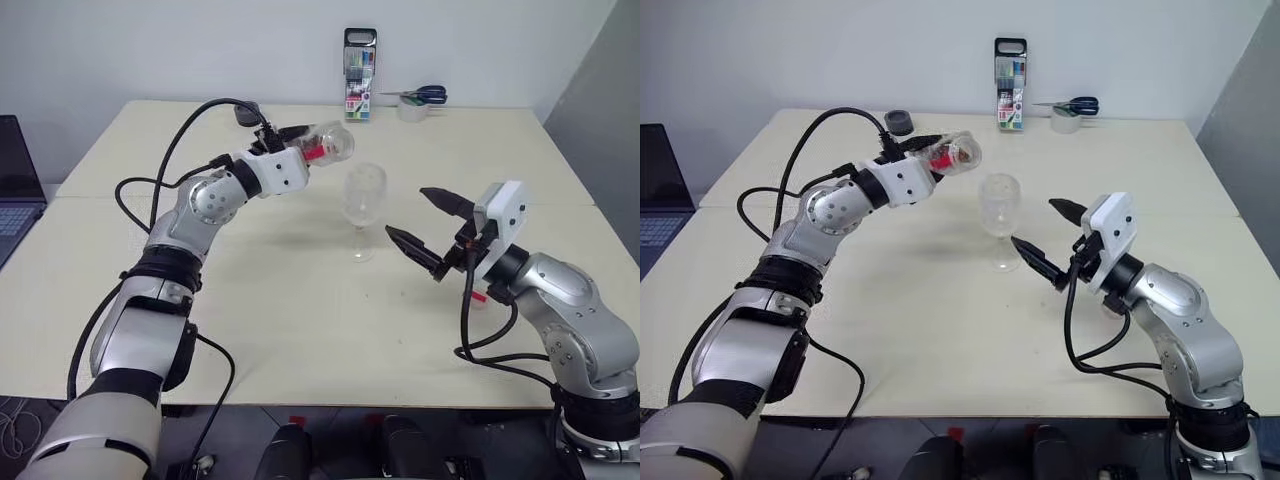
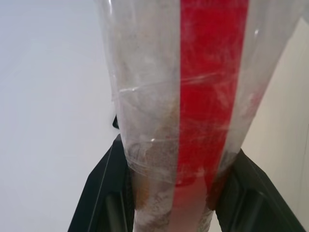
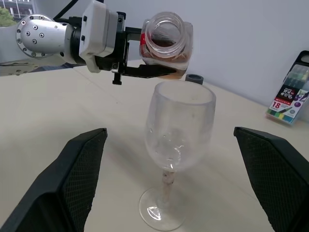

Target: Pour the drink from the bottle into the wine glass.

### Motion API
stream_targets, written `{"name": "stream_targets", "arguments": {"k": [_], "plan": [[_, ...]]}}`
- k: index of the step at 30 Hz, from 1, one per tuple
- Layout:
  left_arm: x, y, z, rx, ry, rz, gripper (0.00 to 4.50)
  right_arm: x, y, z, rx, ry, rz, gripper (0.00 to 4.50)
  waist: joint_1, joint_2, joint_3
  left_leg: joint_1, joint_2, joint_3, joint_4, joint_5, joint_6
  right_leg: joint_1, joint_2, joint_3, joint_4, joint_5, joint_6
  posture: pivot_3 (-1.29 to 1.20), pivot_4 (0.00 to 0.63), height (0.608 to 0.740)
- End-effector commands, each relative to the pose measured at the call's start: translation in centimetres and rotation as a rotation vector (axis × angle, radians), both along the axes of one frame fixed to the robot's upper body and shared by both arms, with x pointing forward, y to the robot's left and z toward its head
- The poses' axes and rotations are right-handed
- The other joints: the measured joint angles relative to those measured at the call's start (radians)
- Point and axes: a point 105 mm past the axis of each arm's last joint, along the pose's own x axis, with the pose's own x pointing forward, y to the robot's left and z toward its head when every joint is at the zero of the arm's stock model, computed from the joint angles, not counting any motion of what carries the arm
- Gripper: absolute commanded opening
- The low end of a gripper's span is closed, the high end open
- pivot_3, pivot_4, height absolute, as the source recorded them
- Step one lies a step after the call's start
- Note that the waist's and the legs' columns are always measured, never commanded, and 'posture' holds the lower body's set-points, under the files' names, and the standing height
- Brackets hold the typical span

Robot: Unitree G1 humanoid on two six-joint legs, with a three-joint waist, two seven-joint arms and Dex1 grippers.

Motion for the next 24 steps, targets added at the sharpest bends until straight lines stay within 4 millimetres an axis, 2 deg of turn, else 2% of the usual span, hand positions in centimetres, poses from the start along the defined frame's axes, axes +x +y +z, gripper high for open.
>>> {"name": "stream_targets", "arguments": {"k": [1,24], "plan": [[-0.1,-0.3,2.6,0.005,-0.112,-0.007,1.67,-0.7,0.3,1.2,0.007,-0.040,0.019,4.50,0.000,0.000,0.000,0.000,0.000,0.000,0.000,0.000,0.000,0.000,0.000,0.000,0.000,0.000,0.000,0.00,0.150,0.740],[0.3,-1.7,5.1,0.150,-0.323,0.005,1.67,-1.1,1.3,-0.4,0.041,0.002,0.012,4.50,0.000,0.000,0.000,-0.008,-0.001,0.001,0.002,0.000,0.000,-0.010,0.000,0.001,0.006,0.000,0.000,0.00,0.150,0.740]]}}
